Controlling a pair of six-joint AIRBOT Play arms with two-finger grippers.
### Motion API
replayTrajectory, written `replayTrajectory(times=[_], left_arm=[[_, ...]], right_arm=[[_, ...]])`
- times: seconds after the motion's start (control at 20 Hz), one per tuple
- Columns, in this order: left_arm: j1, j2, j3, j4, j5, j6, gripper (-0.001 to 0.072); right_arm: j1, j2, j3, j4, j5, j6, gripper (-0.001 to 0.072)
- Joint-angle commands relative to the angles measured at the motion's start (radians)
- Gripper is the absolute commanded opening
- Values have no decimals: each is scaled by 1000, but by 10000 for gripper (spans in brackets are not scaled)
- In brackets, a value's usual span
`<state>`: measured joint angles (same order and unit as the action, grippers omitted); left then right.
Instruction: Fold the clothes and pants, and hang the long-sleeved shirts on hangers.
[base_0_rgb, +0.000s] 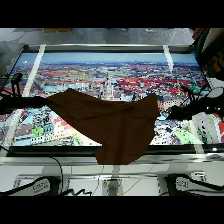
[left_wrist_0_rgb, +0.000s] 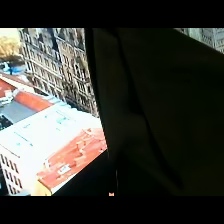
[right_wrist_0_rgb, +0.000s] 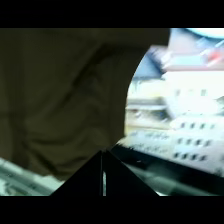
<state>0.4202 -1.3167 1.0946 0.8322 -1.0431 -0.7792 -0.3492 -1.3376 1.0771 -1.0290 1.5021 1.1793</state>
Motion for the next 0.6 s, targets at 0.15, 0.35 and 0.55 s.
replayTrajectory(times=[0.15, 0.35, 0.55], left_arm=[[-20, 50, -8, -4, 26, -29, 18], [-34, 50, -8, -3, 26, -29, 19], [-36, 50, -8, -4, 26, -29, 19]], right_arm=[[1, 288, -446, 169, 13, 51, 46], [19, 302, -610, 237, -78, 84, 455], [183, 302, -679, 240, -196, 151, 452]])
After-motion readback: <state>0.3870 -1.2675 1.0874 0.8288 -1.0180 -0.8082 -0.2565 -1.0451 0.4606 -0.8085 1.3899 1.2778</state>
